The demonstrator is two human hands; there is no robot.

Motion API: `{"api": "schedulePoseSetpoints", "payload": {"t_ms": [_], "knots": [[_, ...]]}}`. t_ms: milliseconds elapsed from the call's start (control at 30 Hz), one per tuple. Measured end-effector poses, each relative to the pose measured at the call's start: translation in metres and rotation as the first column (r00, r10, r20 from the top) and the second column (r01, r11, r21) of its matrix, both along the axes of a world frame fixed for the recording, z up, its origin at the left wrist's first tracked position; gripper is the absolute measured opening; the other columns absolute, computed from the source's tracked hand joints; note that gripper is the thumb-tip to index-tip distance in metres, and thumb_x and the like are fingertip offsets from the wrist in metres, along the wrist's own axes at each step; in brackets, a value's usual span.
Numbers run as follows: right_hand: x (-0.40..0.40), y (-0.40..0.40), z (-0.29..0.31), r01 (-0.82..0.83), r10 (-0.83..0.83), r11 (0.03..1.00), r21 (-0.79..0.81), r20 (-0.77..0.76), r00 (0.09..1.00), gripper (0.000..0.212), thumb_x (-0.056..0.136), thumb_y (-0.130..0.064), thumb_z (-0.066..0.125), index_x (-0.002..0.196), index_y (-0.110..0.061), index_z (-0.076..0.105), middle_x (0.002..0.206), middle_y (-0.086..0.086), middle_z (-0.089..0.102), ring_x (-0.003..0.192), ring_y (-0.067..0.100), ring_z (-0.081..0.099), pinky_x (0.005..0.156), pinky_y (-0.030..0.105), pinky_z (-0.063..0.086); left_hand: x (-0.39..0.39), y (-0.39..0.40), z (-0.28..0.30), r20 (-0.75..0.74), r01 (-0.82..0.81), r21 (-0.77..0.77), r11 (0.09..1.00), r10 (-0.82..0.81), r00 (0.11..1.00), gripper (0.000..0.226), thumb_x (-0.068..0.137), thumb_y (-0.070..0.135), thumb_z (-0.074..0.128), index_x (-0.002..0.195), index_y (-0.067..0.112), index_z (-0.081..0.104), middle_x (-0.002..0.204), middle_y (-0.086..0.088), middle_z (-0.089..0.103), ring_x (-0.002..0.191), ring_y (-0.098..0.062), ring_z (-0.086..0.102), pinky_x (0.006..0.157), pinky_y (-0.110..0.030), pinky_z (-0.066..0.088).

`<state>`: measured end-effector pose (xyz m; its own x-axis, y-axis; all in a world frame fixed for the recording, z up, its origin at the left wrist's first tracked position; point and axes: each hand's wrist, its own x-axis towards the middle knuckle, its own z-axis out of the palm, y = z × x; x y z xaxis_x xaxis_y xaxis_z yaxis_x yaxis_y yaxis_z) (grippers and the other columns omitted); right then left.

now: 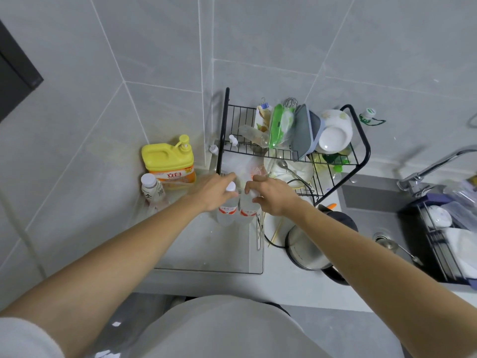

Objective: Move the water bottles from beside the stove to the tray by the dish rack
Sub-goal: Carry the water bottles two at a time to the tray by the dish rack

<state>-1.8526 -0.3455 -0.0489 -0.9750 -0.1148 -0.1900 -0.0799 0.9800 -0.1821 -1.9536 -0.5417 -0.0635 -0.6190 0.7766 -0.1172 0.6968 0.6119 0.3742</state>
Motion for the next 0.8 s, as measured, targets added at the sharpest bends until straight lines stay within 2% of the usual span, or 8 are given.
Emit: {"api": "schedulePoseSetpoints", "payload": {"t_ms": [133,200,333,433,567,700,767,800], "knots": [[0.002,-0.002,-0.004,0.013,-0.013,1.000,0.015,-0.012,1.000,0.033,0.094,-0.020,0.069,0.126,-0.024,0.058,0.115,0.001,0.058,0.098,0.033,0.064,0.069,0.035,0.039,-0.002,-0.002,-0.004,-0.004,0.016,-0.003,1.000,-0.016,1.000,0.031,0.098,0.043,0.066,0.114,0.021,0.052,0.081,-0.008,0.064,0.078,-0.034,0.064,0.061,-0.042,0.051],[0.002,-0.003,-0.005,0.037,-0.037,0.999,0.008,-0.011,0.999,0.034,0.094,-0.021,0.069,0.126,-0.023,0.057,0.116,0.001,0.057,0.100,0.033,0.064,0.071,0.035,0.038,-0.001,0.000,-0.001,0.011,0.054,-0.046,0.997,-0.053,0.999,0.035,0.093,0.040,0.072,0.115,0.022,0.052,0.085,-0.002,0.063,0.084,-0.032,0.065,0.065,-0.041,0.051],[0.000,-0.006,-0.002,0.086,-0.086,0.996,-0.007,0.001,0.996,0.034,0.093,-0.024,0.069,0.125,-0.022,0.056,0.115,0.002,0.057,0.102,0.037,0.064,0.075,0.038,0.046,0.003,0.002,0.002,0.018,0.044,-0.087,0.995,-0.042,0.999,0.051,0.088,0.030,0.082,0.129,0.025,0.053,0.090,-0.004,0.063,0.089,-0.032,0.065,0.068,-0.036,0.049],[0.002,-0.010,-0.003,0.105,-0.105,0.995,0.004,-0.019,0.994,0.034,0.092,-0.024,0.070,0.123,-0.021,0.056,0.114,0.002,0.058,0.101,0.037,0.065,0.079,0.043,0.053,0.010,0.001,0.001,-0.024,-0.015,-0.067,0.998,0.013,1.000,0.051,0.089,0.028,0.081,0.132,0.024,0.052,0.086,-0.006,0.060,0.089,-0.034,0.066,0.066,-0.036,0.047],[0.007,-0.011,-0.006,0.143,-0.143,0.990,-0.022,-0.023,0.989,0.034,0.092,-0.025,0.069,0.123,-0.023,0.055,0.113,0.002,0.056,0.101,0.036,0.065,0.080,0.043,0.054,0.020,-0.001,0.004,-0.016,-0.059,-0.054,0.997,0.058,0.998,0.048,0.091,0.026,0.079,0.129,0.026,0.050,0.085,-0.004,0.059,0.085,-0.032,0.066,0.063,-0.036,0.047],[0.010,-0.013,-0.001,0.202,-0.201,0.978,-0.052,0.031,0.979,0.051,0.093,-0.037,0.070,0.138,-0.026,0.048,0.130,0.005,0.054,0.120,0.037,0.059,0.094,0.045,0.052,0.018,-0.003,0.014,0.010,-0.087,-0.115,0.990,0.089,0.996,0.055,0.089,0.040,0.078,0.136,0.032,0.049,0.099,-0.007,0.070,0.093,-0.032,0.069,0.066,-0.037,0.051],[0.014,-0.013,0.005,0.250,-0.249,0.965,-0.076,0.021,0.968,0.058,0.093,-0.045,0.069,0.144,-0.027,0.045,0.141,0.005,0.050,0.128,0.035,0.054,0.097,0.047,0.051,0.017,-0.001,0.027,-0.129,-0.126,-0.141,0.982,0.108,0.986,0.052,0.088,0.058,0.070,0.129,0.030,0.056,0.099,-0.006,0.073,0.095,-0.032,0.071,0.064,-0.035,0.047],[0.017,-0.012,0.010,0.272,-0.274,0.958,-0.088,-0.007,0.962,0.059,0.094,-0.048,0.067,0.145,-0.027,0.045,0.143,0.005,0.049,0.129,0.034,0.052,0.096,0.046,0.052,0.017,0.000,0.034,-0.234,-0.141,-0.102,0.985,0.114,0.966,0.049,0.089,0.063,0.062,0.122,0.027,0.060,0.097,-0.005,0.073,0.095,-0.031,0.071,0.063,-0.034,0.042]]}}
